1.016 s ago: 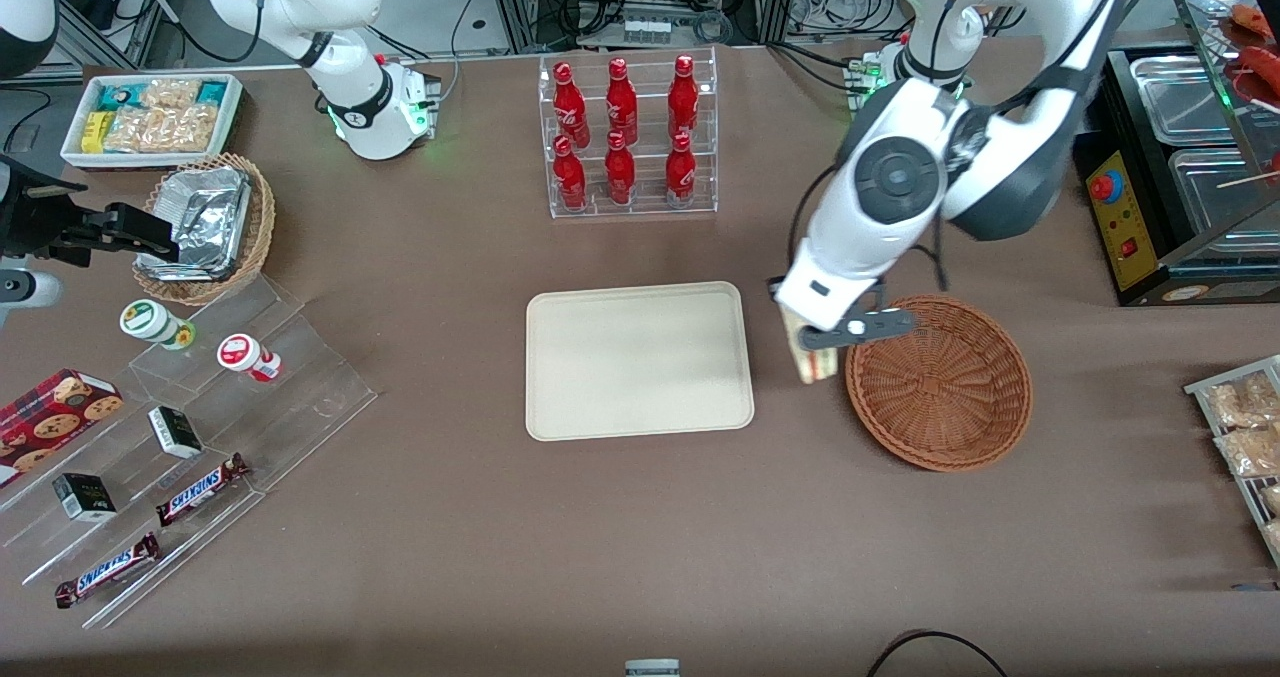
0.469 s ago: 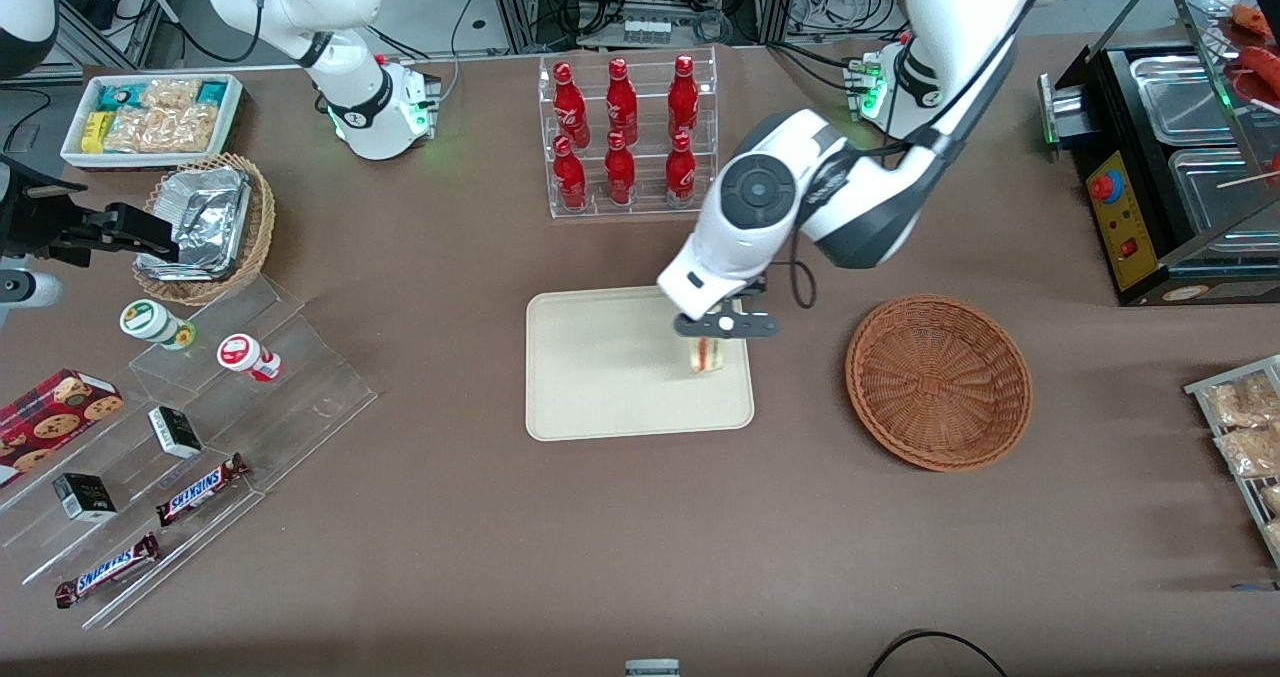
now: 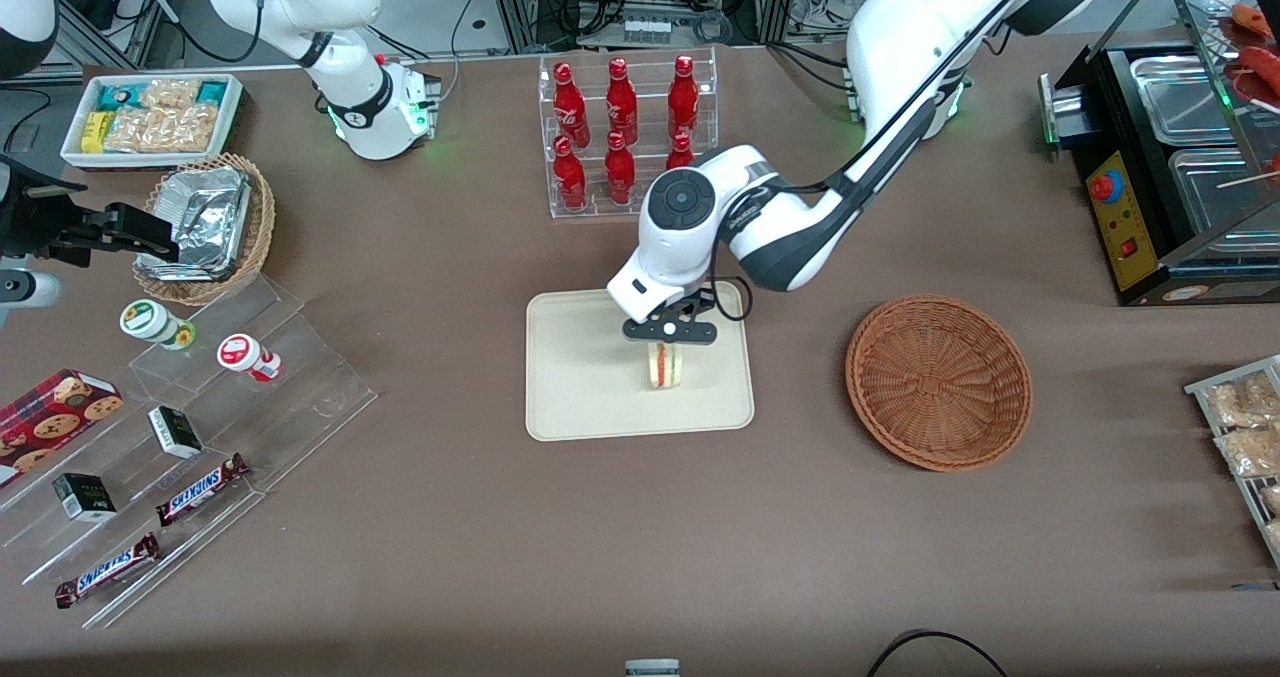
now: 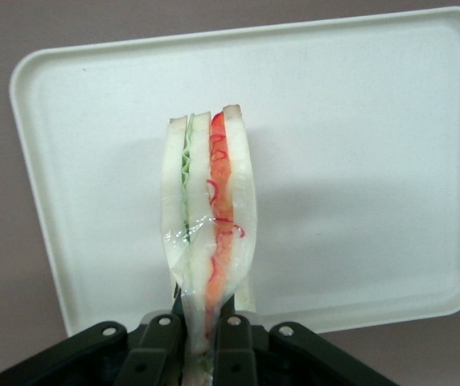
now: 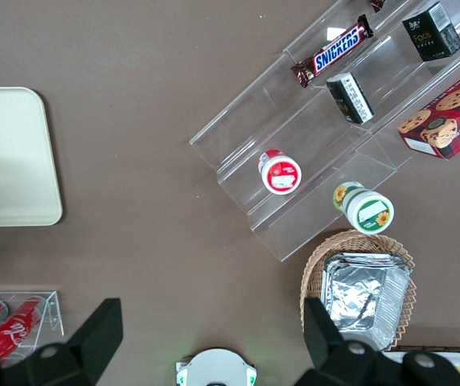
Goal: Place sandwich from basket to tray
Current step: 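Lower the held sandwich onto the middle of the cream tray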
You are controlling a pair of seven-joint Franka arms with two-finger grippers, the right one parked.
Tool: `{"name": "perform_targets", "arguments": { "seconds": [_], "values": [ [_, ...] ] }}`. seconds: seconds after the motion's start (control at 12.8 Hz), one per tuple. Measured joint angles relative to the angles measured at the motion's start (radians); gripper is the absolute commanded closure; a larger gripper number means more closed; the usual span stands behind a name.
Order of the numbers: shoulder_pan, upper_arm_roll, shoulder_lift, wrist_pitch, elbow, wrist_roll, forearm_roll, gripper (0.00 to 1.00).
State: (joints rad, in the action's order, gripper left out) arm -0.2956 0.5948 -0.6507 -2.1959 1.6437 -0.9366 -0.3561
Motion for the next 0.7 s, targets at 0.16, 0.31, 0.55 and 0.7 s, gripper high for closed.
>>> {"name": "perform_targets", "arguments": {
  "seconds": [0.16, 0.31, 0.55, 0.7],
  "values": [
    [-0.013, 0.000, -0.038, -0.032, -0.011, -0.024, -0.020, 1.00],
    [-0.023, 0.000, -0.067, -0.047, -0.036, -0.037, -0.022, 1.00],
    [-0.050, -0.002, -0.094, -0.049, -0.068, -0.056, -0.024, 1.00],
    [-0.069, -0.015, -0.108, -0.054, -0.085, -0.060, -0.028, 1.00]
  ]
}}
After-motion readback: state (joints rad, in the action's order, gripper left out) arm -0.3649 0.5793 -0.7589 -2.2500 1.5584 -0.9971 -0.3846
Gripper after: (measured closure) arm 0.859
